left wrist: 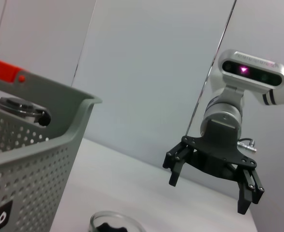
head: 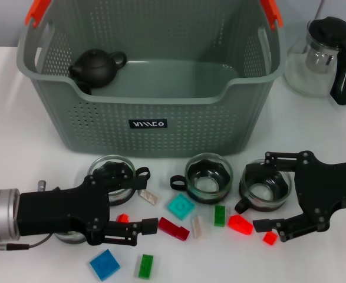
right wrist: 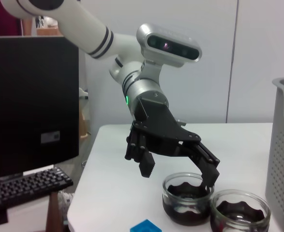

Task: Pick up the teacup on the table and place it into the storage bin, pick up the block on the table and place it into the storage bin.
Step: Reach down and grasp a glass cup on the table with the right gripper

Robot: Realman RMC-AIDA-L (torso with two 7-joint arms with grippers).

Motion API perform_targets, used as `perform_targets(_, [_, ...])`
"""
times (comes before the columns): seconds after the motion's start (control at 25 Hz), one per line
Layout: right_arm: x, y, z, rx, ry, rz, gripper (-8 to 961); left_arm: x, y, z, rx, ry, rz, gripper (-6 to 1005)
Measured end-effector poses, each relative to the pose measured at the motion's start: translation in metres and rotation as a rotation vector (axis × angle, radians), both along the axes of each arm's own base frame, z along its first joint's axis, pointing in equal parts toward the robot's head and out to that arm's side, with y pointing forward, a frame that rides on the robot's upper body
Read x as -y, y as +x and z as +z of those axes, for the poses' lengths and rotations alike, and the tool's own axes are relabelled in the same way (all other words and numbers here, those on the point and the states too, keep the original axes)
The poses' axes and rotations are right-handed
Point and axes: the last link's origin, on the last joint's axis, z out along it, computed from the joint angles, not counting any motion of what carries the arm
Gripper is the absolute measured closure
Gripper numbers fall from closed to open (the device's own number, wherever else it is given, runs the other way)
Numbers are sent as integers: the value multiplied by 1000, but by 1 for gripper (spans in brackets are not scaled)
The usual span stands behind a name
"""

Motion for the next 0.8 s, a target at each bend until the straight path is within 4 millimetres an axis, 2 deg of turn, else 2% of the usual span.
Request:
perform_targets(0.28, [-1,-3,7,-26,11,-16,6,-1,6,0,28,-4,-18,53])
perform_targets(0.6, [-5,-3,5,-17,19,-58,6,-6,6,5,20,-1,-23,54])
perform_targets(0.8, [-9,1,18,47,23,-48,7,-10,8,1,-5,-9,-23,54])
